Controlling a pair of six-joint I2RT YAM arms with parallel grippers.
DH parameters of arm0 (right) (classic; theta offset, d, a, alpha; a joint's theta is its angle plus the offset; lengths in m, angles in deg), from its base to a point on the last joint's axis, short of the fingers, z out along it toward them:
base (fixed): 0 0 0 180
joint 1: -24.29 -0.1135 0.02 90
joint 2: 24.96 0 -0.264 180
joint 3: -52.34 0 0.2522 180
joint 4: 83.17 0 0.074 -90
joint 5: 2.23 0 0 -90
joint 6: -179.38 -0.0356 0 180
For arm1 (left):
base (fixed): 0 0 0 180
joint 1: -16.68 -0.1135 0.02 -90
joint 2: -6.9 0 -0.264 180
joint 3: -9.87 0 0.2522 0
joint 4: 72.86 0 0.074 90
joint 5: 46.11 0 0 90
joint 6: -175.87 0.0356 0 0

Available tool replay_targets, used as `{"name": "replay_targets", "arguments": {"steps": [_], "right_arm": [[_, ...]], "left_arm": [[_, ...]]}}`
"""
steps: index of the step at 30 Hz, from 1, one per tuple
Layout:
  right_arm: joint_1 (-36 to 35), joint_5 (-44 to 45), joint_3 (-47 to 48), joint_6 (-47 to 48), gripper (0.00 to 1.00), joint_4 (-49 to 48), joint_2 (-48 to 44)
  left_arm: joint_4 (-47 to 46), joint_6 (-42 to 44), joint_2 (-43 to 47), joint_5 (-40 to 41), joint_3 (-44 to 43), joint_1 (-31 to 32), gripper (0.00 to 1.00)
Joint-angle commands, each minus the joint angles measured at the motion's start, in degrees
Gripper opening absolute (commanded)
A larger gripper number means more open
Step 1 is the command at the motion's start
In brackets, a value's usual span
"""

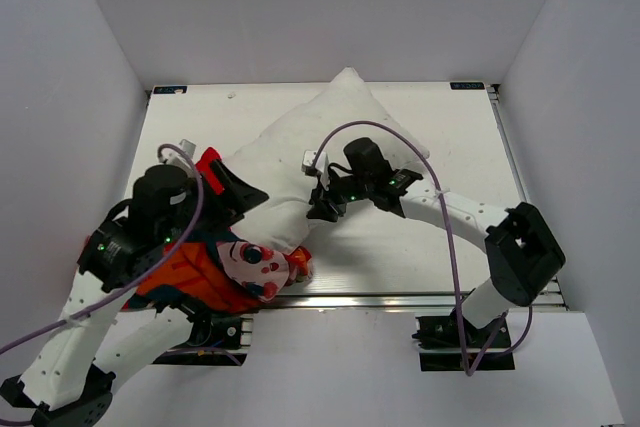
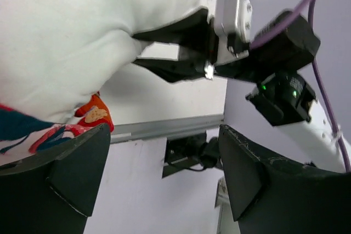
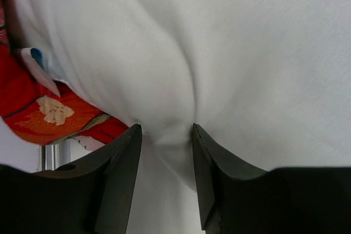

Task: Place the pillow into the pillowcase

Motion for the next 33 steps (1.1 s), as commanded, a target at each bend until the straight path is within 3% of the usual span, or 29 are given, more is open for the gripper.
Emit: {"name": "replay_targets", "arguments": {"steps": [1,8,14,19,22,23,26,29,31,33], "right_arm": [[-0.2,-2.8,-0.7,2.2,0.48,2.0,-4.7],[0.0,0.8,5.4,2.1,0.58,0.1,-8.4],[0.0,-0.5,12.5,1.0,0.61,-1.9,-3.9],[0.0,-0.3,18.5,0.3,0.62,-2.3,2.2],[-0.2,-1.0,23.2,0.1,0.63,-1.2,6.0],[-0.2,-1.4,25.4,-0.1,0.63,-0.3,8.1],[-0.8,-3.1,28.5,-0.3,0.64,1.8,11.8],[-2.2,-5.7,31.2,3.2,0.72,6.1,13.8],[-3.2,-8.3,32.0,6.8,0.84,9.6,14.7],[-4.5,-9.3,31.8,8.5,0.89,10.8,14.6]], "left_arm": [[13.3,-0.1,-2.2,8.4,-3.8,0.1,0.88],[15.1,-1.8,-6.3,11.9,2.3,0.0,0.8],[16.3,-1.3,-9.8,20.6,4.7,0.1,0.78],[18.1,-1.4,-11.3,22.1,6.4,0.1,0.75],[18.4,-2.0,-9.3,22.4,10.1,0.1,0.57],[18.2,-2.5,-7.8,22.6,12.1,0.1,0.46],[17.1,-3.7,-6.1,22.3,14.4,0.0,0.34],[16.7,-4.8,-5.1,21.9,15.5,0.1,0.15],[16.4,-5.0,-4.2,21.4,14.3,0.1,0.04],[16.4,-5.2,-3.7,21.4,12.6,0.0,0.0]]}}
